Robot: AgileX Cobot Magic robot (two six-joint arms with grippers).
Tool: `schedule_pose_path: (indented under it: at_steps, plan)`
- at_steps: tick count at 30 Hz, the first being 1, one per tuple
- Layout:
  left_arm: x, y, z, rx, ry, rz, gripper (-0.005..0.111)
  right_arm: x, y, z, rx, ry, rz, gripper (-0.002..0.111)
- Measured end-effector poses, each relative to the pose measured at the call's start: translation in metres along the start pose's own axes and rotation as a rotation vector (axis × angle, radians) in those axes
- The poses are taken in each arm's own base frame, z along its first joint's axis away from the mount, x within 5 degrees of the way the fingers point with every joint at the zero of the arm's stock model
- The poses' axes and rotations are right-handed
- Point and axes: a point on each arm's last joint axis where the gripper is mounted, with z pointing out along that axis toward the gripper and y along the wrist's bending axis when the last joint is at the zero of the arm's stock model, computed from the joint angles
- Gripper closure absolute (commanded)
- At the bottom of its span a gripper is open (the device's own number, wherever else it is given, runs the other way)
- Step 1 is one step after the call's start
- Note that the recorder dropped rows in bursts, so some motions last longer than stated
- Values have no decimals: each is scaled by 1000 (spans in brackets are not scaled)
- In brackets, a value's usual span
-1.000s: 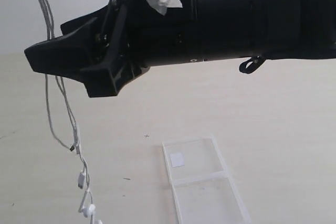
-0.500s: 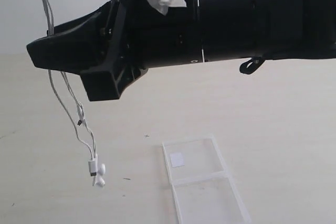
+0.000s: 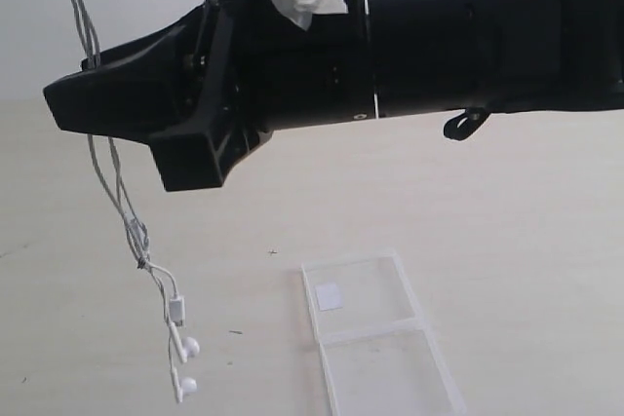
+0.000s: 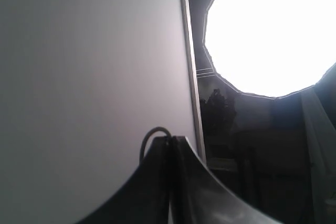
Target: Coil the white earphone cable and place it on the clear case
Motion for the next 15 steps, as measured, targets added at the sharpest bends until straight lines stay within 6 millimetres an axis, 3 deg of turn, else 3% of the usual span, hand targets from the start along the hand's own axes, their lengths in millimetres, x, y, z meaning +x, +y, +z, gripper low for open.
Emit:
schedule_pose_path:
  at_steps: [4,10,15]
  plan:
    - [0,1,0,-8,-3,0,107,0,1,0,-9,-2,4,83]
    - [0,1,0,-12,-4,0,107,0,1,0,-14,-3,4,108]
    - [0,1,0,-12,-4,4,107,0,2,0,-26,-5,4,108]
